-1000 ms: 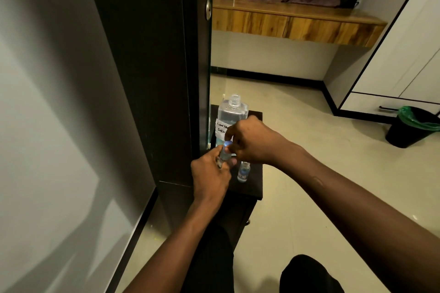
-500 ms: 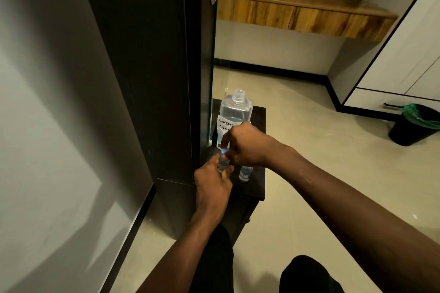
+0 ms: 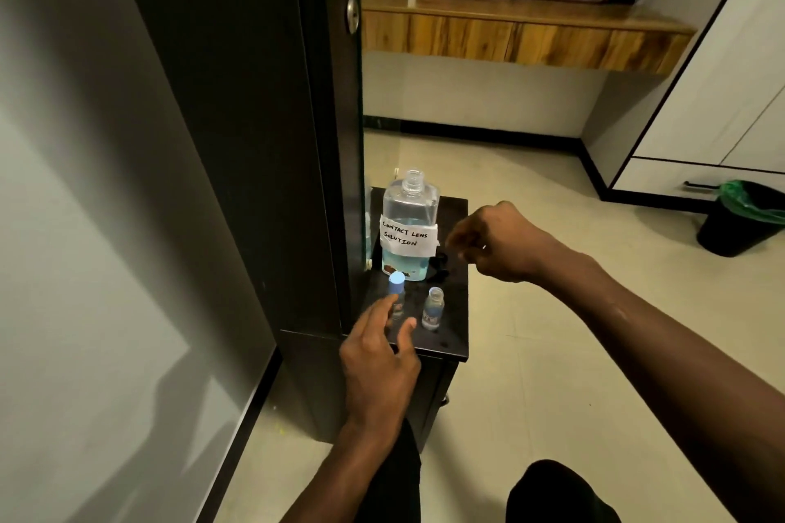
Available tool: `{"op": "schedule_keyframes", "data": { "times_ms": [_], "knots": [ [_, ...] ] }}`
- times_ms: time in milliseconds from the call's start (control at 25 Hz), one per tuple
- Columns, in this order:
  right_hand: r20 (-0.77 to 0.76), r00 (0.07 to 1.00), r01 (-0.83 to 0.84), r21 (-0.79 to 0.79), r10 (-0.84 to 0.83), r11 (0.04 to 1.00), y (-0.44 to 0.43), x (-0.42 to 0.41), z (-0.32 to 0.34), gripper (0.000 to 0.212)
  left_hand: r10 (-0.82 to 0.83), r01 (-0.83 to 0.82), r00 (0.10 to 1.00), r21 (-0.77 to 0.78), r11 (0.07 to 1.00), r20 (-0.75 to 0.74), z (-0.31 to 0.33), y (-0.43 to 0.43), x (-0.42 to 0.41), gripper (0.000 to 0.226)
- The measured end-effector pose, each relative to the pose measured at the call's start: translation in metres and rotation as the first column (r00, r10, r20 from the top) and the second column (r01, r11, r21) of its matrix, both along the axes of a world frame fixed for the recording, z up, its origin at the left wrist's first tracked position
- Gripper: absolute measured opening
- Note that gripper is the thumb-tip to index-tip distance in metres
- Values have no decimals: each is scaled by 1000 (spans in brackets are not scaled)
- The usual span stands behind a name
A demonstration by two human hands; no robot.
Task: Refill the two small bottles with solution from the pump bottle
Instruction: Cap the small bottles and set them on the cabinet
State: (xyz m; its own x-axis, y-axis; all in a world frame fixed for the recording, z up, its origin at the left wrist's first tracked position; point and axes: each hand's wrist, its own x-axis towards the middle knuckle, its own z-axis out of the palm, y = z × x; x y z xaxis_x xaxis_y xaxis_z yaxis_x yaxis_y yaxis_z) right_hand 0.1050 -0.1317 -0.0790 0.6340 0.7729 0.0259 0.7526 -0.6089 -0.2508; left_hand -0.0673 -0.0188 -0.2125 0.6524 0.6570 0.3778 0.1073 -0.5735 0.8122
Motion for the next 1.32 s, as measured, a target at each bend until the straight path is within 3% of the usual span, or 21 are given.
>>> {"op": "schedule_keyframes", "data": {
  "times_ms": [240,440,760,840,920,1120,1320],
  "knots": [
    [-73,997,-12,-80,6,997,-7,-6,-22,45,-91,83,994,-109,991,-64,7,-25,13,59],
    [-101,990,-112,-160,96,981,4,0,-49,46,-36,24,993,-109,994,-110,1,-29,28,63],
    [-103,985,-162,-250,140,955,19,4,-74,11,-71,55,992,-156,986,-104,-11,-26,43,48],
    [-111,985,-155,-238,132,959,18,5,-79,22,-80,64,992,-164,984,-95,-10,-25,43,46],
    [-111,988,-132,-204,111,970,13,6,-79,11,-91,79,993,-172,982,-68,-4,-24,41,43],
    [-119,993,-13,80,23,997,-14,2,-39,24,-73,76,997,-130,989,27,18,-19,37,42],
    [-36,996,-73,170,80,983,-29,-17,7,27,-92,98,992,-80,992,83,45,-21,31,43]
  ]
}}
